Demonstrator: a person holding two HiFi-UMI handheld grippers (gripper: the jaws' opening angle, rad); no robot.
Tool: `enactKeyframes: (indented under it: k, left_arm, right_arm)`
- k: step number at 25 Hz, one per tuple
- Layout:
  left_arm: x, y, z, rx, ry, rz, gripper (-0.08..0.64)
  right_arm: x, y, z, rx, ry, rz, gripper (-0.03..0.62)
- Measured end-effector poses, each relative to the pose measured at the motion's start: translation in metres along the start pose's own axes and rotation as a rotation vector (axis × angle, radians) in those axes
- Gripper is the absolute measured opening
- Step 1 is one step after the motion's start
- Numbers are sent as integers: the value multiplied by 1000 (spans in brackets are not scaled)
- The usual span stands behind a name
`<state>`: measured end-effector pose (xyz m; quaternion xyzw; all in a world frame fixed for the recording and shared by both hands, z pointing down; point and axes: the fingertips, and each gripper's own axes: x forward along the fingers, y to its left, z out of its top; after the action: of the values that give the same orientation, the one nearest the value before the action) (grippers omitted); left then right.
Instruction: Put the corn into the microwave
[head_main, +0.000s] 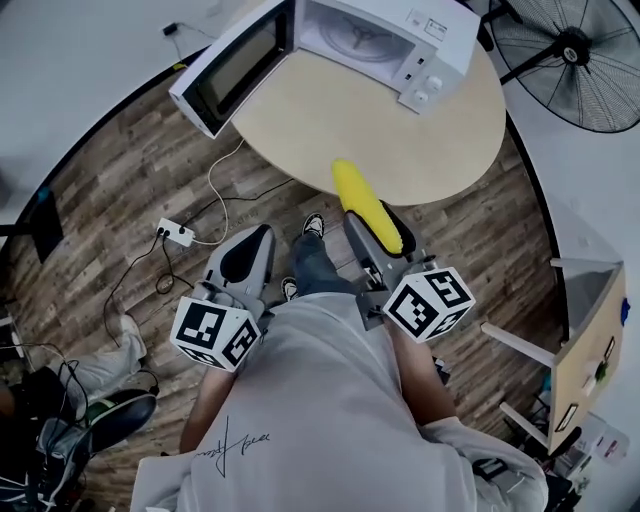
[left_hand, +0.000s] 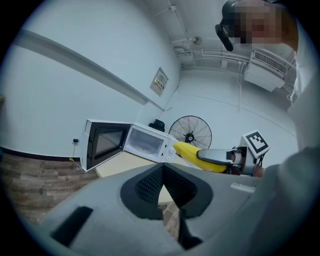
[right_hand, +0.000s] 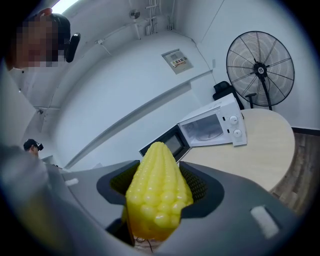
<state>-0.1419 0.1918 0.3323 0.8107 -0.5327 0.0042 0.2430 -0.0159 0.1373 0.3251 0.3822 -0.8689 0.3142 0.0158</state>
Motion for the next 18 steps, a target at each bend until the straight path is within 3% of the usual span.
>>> enactKeyframes:
  k: [18]
  left_arm:
    - [124, 37, 66, 67, 23, -41, -12]
  right_arm:
    - [74, -71, 70, 5, -21, -44, 261]
